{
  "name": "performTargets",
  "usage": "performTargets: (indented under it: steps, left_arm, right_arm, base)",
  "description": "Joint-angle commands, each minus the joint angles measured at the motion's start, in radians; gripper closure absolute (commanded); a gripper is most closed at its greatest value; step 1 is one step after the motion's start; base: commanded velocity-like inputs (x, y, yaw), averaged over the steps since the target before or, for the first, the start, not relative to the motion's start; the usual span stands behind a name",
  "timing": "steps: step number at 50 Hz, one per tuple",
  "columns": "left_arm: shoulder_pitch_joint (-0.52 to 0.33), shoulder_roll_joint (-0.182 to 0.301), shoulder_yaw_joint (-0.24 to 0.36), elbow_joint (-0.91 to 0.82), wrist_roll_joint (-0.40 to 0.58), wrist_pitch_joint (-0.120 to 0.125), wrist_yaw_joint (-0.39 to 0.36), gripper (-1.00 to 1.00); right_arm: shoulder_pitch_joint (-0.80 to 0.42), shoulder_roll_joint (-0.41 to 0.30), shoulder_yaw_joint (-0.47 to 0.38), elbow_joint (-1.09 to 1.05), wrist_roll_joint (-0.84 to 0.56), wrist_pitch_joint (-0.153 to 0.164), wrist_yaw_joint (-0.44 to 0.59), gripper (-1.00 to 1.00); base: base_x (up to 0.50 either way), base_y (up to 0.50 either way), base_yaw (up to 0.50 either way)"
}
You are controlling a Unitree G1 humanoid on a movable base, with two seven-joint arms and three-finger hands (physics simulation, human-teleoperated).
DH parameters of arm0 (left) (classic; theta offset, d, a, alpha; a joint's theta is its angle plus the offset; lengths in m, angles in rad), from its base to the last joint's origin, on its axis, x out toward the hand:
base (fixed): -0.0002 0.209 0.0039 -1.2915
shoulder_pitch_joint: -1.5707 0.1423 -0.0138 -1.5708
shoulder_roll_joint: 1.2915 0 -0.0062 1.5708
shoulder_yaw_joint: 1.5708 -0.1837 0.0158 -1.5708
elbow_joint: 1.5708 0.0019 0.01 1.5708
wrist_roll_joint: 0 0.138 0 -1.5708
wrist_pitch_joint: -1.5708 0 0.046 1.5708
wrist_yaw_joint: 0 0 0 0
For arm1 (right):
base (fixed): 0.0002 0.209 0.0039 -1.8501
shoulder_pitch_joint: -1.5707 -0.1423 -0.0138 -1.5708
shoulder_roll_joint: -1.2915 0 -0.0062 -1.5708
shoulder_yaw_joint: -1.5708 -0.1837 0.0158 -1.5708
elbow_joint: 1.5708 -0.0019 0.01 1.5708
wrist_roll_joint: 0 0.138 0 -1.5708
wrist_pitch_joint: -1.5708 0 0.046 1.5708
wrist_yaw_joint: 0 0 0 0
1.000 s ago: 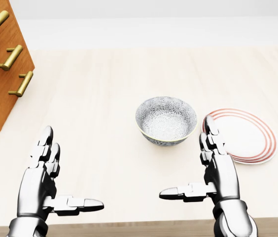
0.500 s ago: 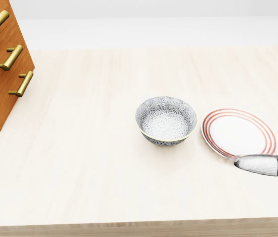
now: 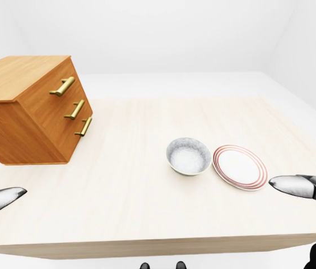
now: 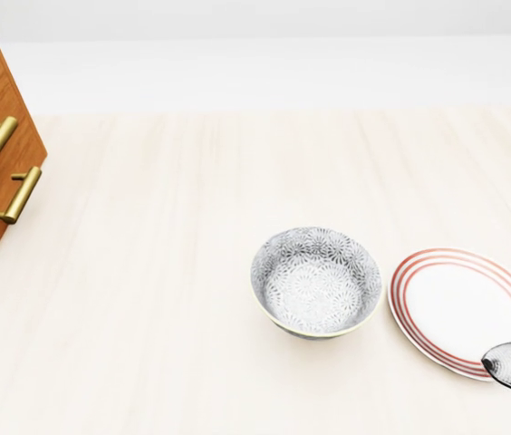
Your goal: Put the bowl on top of the cabinet.
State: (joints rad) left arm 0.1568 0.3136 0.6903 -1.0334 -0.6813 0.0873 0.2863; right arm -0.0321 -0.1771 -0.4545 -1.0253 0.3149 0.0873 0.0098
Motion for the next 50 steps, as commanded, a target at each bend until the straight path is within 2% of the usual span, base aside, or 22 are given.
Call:
performTargets:
  steps: [1, 7, 9, 10, 13, 16, 18, 20, 23, 24, 27, 37, 45, 50]
  left_arm:
    - [0.010, 0.025, 0.006, -0.014, -0.033, 0.000, 0.036, -1.00]
    - [0.018, 0.031, 0.004, -0.014, -0.040, 0.000, 0.042, -1.00]
    - [0.021, 0.035, -0.001, -0.014, -0.040, 0.000, 0.047, -1.00]
    - [0.023, 0.039, 0.000, -0.014, -0.045, 0.000, 0.051, -1.00]
    - [0.030, 0.053, 0.003, -0.014, -0.060, 0.000, 0.063, -1.00]
    - [0.029, 0.047, -0.005, -0.014, -0.051, 0.000, 0.060, -1.00]
    - [0.031, 0.048, -0.019, -0.014, -0.042, 0.000, 0.061, -1.00]
    - [0.035, 0.049, -0.031, -0.014, -0.035, 0.000, 0.063, -1.00]
    - [0.039, 0.057, -0.022, -0.014, -0.050, 0.000, 0.068, -1.00]
    - [0.041, 0.058, -0.021, -0.014, -0.052, 0.000, 0.069, -1.00]
    - [0.044, 0.058, -0.027, -0.014, -0.048, 0.000, 0.071, -1.00]
    - [0.062, 0.076, -0.031, -0.014, -0.060, 0.000, 0.087, -1.00]
    - [0.083, 0.106, -0.034, -0.014, -0.080, 0.000, 0.112, -1.00]
    - [0.084, 0.105, -0.040, -0.014, -0.075, 0.000, 0.112, -1.00]
  right_arm:
    - [-0.010, -0.007, -0.023, -0.022, 0.019, 0.000, -0.002, -1.00]
    - [0.016, 0.033, -0.010, -0.022, -0.022, 0.000, 0.029, -1.00]
    - [0.014, 0.039, -0.002, -0.012, -0.044, 0.000, 0.036, -1.00]
    - [-0.011, 0.010, -0.010, -0.019, -0.041, 0.000, 0.017, -1.00]
    - [-0.010, 0.028, -0.004, -0.008, -0.068, 0.000, 0.027, -1.00]
    - [0.009, 0.045, 0.025, -0.003, -0.104, 0.000, 0.037, -1.00]
    - [-0.028, 0.010, 0.017, -0.020, -0.078, 0.000, 0.012, -1.00]
    - [-0.024, 0.007, 0.021, -0.022, -0.073, 0.000, 0.007, -1.00]
    - [-0.005, 0.028, 0.022, -0.021, -0.086, 0.000, 0.026, -1.00]
    - [-0.022, 0.011, 0.012, -0.022, -0.068, 0.000, 0.015, -1.00]
    - [0.013, 0.042, 0.030, -0.022, -0.095, 0.000, 0.035, -1.00]
    - [0.025, 0.013, 0.036, -0.022, -0.063, 0.000, 0.001, -1.00]
    - [-0.004, 0.023, 0.044, -0.022, -0.092, 0.000, 0.018, -1.00]
    - [-0.017, 0.018, 0.038, -0.022, -0.088, 0.000, 0.018, -1.00]
  base:
    - [0.50, 0.00, 0.00]
    - [0.50, 0.00, 0.00]
    - [0.39, 0.00, 0.00]
    - [0.00, 0.00, 0.00]
    - [0.00, 0.18, 0.00]
    - [0.00, 0.50, 0.00]
    - [0.00, 0.50, 0.00]
    - [0.00, 0.50, 0.00]
    - [0.00, 0.50, 0.00]
    - [0.00, 0.50, 0.00]
    - [0.00, 0.50, 0.00]
    - [0.00, 0.50, 0.00]
    - [0.00, 0.50, 0.00]
    - [0.00, 0.50, 0.00]
